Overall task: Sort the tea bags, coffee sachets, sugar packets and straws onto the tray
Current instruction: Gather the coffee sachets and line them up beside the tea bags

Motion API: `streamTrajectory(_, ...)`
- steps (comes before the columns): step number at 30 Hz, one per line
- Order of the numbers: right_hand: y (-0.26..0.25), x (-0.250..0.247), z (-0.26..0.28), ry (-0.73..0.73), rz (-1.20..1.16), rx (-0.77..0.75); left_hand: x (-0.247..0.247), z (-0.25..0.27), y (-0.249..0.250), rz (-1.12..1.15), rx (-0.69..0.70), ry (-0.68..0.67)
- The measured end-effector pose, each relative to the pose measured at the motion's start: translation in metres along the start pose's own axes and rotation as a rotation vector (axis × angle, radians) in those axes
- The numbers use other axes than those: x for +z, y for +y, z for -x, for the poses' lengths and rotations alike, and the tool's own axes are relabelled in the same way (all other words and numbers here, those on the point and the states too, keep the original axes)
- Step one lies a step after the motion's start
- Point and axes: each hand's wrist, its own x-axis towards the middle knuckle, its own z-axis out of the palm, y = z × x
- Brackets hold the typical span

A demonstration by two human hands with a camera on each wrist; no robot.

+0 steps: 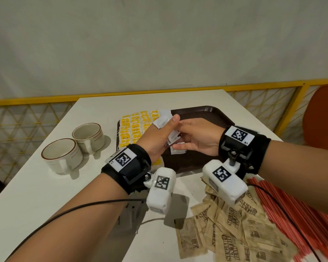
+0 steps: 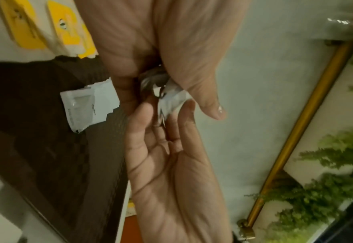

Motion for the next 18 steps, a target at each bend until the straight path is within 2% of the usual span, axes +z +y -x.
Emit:
streamTrajectory(3,-0.002,-0.001,0.003,-0.030,-0.032,0.012,-0.002,-0.001,0.003,-0.095,0.013,-0.017)
streamTrajectory(7,-0.002,-0.006,0.005,-0.039,-0.045,0.019,-0.008,-0.002,0.003,-0.316,-0.070,-0.040)
streamTrajectory(10,-0.002,-0.015,0.005,0.024,0.044,0.057,-0.014,-0.005,0.003,-0.355,-0.091,-0.046)
streamTrajectory(13,0.003,-0.026,0.003,0.108,0.127,0.107,-0.021,-0.010,0.006,-0.341,-0.097,0.043)
streamTrajectory(18,0.018,-0.035,-0.001,0.170,0.166,0.140,-0.025,-0.024,0.014,-0.577,-0.233,-0.052)
